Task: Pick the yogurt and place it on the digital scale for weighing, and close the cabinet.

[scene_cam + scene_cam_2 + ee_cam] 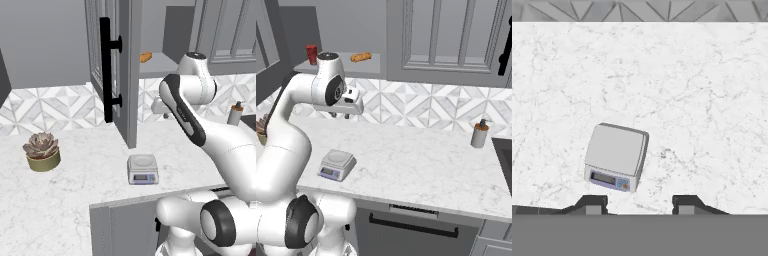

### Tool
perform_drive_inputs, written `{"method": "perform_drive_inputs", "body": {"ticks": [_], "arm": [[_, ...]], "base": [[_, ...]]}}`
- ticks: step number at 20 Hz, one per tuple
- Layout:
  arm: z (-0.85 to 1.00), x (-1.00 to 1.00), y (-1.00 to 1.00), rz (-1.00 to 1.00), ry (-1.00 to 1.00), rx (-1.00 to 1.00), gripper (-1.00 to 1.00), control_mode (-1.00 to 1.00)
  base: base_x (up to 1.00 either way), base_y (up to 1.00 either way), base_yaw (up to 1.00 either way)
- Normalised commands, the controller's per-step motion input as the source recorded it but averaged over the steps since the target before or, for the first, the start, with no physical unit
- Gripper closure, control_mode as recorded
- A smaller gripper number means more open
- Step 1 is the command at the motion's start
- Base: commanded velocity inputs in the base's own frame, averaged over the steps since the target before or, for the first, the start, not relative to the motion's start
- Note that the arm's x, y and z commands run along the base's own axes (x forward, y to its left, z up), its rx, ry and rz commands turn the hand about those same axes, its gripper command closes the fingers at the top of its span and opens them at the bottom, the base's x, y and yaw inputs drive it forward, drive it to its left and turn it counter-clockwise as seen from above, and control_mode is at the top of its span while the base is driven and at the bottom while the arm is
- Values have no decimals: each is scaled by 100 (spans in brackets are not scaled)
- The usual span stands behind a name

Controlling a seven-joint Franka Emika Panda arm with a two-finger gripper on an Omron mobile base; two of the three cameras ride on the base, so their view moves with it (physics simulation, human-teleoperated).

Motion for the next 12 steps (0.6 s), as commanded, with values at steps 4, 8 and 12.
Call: {"method": "perform_drive_inputs", "body": {"ticks": [4, 8, 12], "arm": [[1, -51, 4, 0, -13, -2, -100, -100], [19, -73, 23, 10, -28, -3, -100, -100], [62, -52, 11, 20, -28, 0, -100, -100]], "base": [[0, 0, 0], [0, 0, 0], [0, 0, 0]]}}
